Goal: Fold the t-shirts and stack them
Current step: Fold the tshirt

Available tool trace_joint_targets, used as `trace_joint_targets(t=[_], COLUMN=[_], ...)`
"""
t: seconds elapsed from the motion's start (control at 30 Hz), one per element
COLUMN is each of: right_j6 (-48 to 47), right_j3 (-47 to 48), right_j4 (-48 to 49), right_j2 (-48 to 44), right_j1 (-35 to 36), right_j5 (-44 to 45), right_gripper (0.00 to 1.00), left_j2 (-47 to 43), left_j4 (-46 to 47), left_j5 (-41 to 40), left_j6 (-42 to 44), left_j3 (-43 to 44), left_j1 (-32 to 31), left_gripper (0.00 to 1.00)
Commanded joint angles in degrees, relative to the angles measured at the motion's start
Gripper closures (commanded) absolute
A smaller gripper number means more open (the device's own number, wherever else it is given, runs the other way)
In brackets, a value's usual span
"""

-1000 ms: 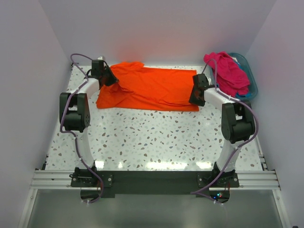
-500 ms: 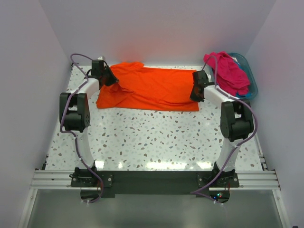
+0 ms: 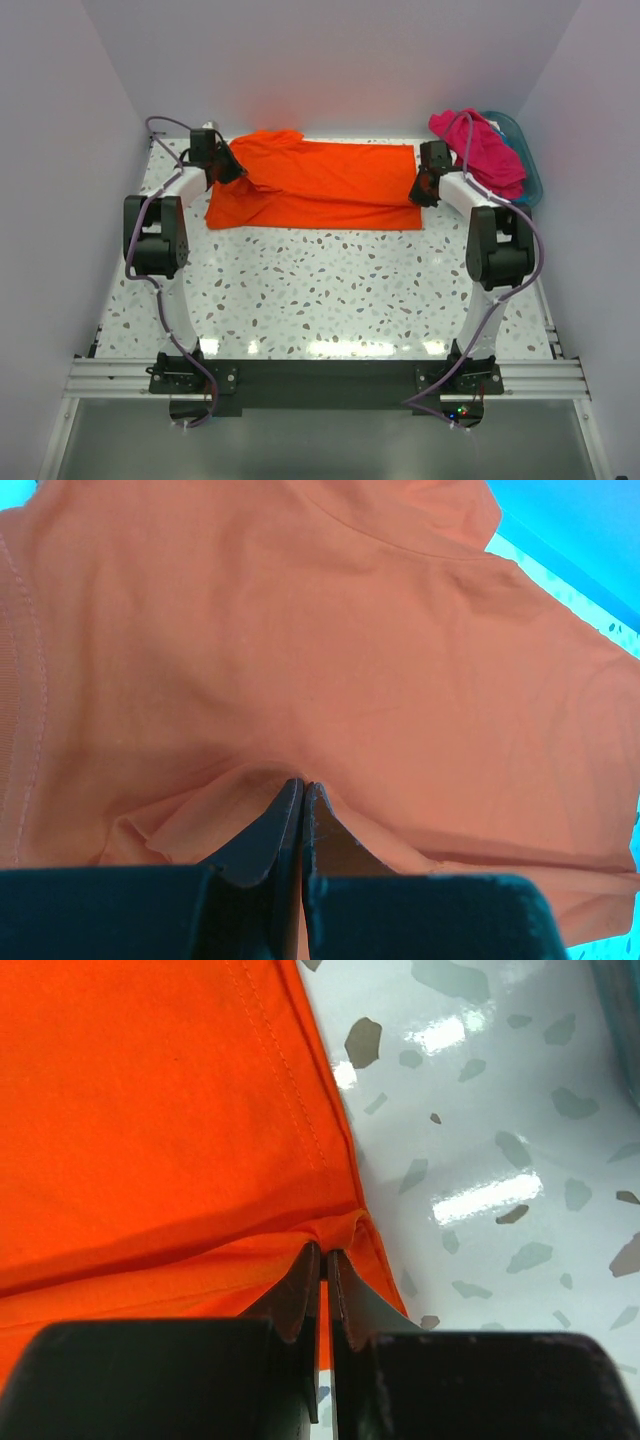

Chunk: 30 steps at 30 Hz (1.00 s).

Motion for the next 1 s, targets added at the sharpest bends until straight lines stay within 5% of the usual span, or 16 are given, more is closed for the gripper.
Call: trace_joint_targets(t=[0.0, 0.13, 0.23, 0.4, 0.47, 0.6, 0.97], right_j6=[0.32, 0.31, 0.05, -0.3, -0.47, -0.13, 2.86], right_j3=[3.39, 5.23, 7.16, 8.85, 8.23, 4.99, -15.49], right_j4=[0.01, -0.25, -0.78, -1.92, -1.83, -1.92, 4.32], right_j2=[1.29, 2.87, 4.28, 3.93, 2.09, -2.47, -16.81], right_j1=[-0.5, -0.94, -1.21, -1.47, -1.47, -1.47, 1.96], right_j5=[-0.97, -2.28, -2.81, -3.08, -2.9, -2.64, -5.01], right_gripper=[0.99, 0.91, 0.74, 0.35, 0.32, 0.32, 0.42], left_j2=[-3.44, -3.44, -2.91, -2.56, -4.04, -8.79, -34.35], left_j4=[3.05, 3.31, 3.49, 4.45, 5.68, 6.39, -1.52], left_j5=[0.58, 0.75, 1.02, 2.25, 2.6, 1.46, -23.75], left_j6=[-0.22, -0.4, -0.13, -0.04, 0.04, -0.31, -12.34], left_j3=[-0.55, -0.12, 1.29, 2.96, 2.09, -1.25, -29.54], left_j1=[0.97, 1.06, 1.06, 2.45, 2.73, 2.91, -0.17], left_gripper=[1.0, 1.0, 1.0, 0.66, 0.5, 0.38, 0.46])
